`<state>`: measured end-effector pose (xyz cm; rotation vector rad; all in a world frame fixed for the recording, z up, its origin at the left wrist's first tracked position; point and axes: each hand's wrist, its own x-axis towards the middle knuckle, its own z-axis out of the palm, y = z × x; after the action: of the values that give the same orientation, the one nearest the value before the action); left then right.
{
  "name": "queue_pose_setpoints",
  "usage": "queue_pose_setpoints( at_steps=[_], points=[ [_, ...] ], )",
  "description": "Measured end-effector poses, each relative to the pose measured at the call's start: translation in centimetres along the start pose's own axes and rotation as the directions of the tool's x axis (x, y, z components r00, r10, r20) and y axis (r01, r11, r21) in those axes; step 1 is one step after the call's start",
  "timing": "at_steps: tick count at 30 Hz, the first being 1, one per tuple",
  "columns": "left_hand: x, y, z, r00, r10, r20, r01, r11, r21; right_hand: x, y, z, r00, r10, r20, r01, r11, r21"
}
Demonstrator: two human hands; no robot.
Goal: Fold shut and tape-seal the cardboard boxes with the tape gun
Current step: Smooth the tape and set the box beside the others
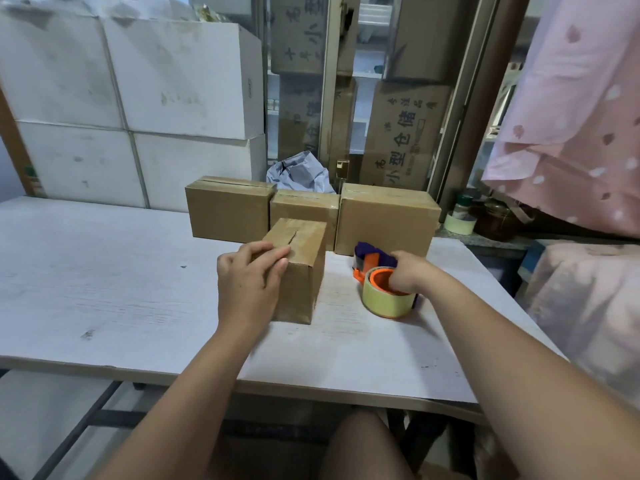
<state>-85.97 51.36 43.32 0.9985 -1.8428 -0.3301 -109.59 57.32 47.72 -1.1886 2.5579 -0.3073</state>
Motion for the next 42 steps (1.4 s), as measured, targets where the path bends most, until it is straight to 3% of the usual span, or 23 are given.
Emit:
queue_pose_setpoints(
  at_steps=[5, 9, 12, 14, 16, 20, 23, 26, 29, 33, 36, 39, 42],
  points=[
    [0.7, 1.7, 1.1, 0.999, 0.018, 0.047, -0.02, 0.999, 0.046, 0.4, 1.8, 0.5, 0.992, 0.104, -0.072, -0.107, 0.993, -0.048],
    [1.4, 2.8, 1.5, 0.998, 0.066, -0.019, -0.063, 0.99, 0.13, 0.5, 2.9, 1.2, 0.974, 0.158, -0.165, -0.111, 0.958, 0.263],
    [1.2, 5.2, 1.7, 0.972, 0.196, -0.131, -0.198, 0.98, -0.008, 0.4, 3.1, 1.9, 0.956, 0.217, -0.199, -0.028, 0.739, 0.673],
    [1.3, 7.6, 2.0, 0.981, 0.184, -0.068, -0.192, 0.968, -0.16, 0.0, 2.6, 2.1, 0.951, 0.234, -0.201, 0.048, 0.532, 0.845],
    [1.7, 9.6, 2.7, 0.993, 0.103, 0.065, -0.082, 0.961, -0.264, -0.6, 1.7, 2.1, 0.942, 0.241, -0.233, 0.111, 0.432, 0.895],
    [2.6, 12.0, 4.2, 0.964, -0.055, 0.262, 0.118, 0.966, -0.231, -2.0, 0.1, 1.9, 0.868, 0.207, -0.451, 0.297, 0.511, 0.806],
    [3.3, 12.5, 4.4, 0.963, -0.119, 0.244, 0.187, 0.941, -0.282, -2.9, -0.7, 2.2, 0.77, 0.142, -0.623, 0.478, 0.518, 0.709],
    [3.6, 12.3, 4.2, 0.956, -0.219, 0.194, 0.278, 0.886, -0.371, -3.5, -1.0, 2.6, 0.666, 0.055, -0.744, 0.551, 0.636, 0.54],
    [3.6, 11.9, 3.7, 0.959, -0.255, 0.125, 0.284, 0.83, -0.48, -4.4, -1.5, 2.8, 0.617, -0.031, -0.786, 0.531, 0.754, 0.387],
    [3.4, 12.0, 3.0, 0.962, -0.271, 0.012, 0.218, 0.748, -0.627, -4.9, -2.1, 2.7, 0.594, -0.04, -0.803, 0.524, 0.776, 0.349],
    [3.3, 11.6, 3.0, 0.932, -0.361, 0.03, 0.262, 0.616, -0.743, -5.4, -2.5, 2.2, 0.559, -0.066, -0.827, 0.57, 0.755, 0.324],
    [3.9, 10.8, 3.0, 0.883, -0.454, 0.123, 0.34, 0.436, -0.833, -5.6, -2.6, 1.8, 0.574, -0.081, -0.815, 0.59, 0.731, 0.343],
    [4.0, 10.4, 2.7, 0.889, -0.426, 0.169, 0.366, 0.437, -0.821, -5.6, -2.2, 1.9, 0.565, -0.099, -0.819, 0.608, 0.722, 0.331]
  ],
)
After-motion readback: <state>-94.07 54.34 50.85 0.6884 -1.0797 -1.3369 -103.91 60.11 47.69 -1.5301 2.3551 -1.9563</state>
